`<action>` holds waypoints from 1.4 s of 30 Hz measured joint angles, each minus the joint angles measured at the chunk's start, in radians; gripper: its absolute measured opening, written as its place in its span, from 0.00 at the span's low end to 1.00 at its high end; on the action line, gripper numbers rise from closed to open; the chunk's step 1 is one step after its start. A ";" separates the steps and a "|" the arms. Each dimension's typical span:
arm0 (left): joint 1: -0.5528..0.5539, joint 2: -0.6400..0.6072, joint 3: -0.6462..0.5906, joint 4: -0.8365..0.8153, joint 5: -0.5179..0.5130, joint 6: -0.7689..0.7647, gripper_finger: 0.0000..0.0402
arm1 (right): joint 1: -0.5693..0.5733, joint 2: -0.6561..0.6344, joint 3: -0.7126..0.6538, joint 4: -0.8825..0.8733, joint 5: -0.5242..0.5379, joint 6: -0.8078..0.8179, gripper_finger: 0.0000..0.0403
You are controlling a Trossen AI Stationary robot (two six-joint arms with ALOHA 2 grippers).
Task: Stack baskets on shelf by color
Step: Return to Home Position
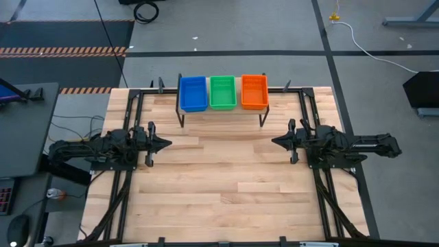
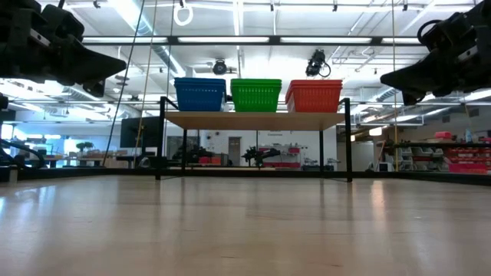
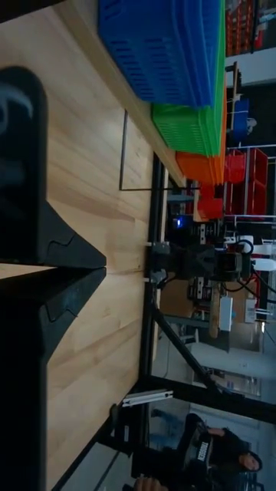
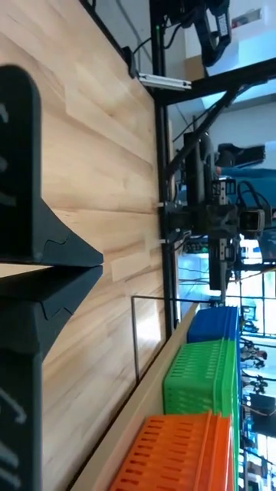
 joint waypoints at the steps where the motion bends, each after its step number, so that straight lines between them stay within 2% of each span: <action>1: 0.000 0.000 0.000 0.000 0.000 0.000 0.03 | 0.000 -0.002 0.000 0.000 0.000 0.000 0.03; 8: 0.000 0.000 0.000 0.002 0.000 -0.062 0.03 | 0.000 0.000 0.000 0.001 0.002 0.063 0.03; 17: 0.000 0.000 0.000 0.001 0.000 -0.056 0.03 | 0.000 0.000 0.000 0.001 0.003 0.067 0.03; 23: 0.000 0.000 0.000 0.001 0.000 -0.055 0.04 | -0.001 0.000 0.000 0.011 0.004 -0.070 0.03; 36: 0.000 0.000 -0.001 0.001 0.000 -0.053 0.03 | -0.001 0.000 0.000 0.012 0.004 -0.010 0.03; 42: 0.000 0.000 -0.001 0.001 0.000 -0.053 0.05 | -0.001 0.000 0.000 0.012 0.004 -0.009 0.03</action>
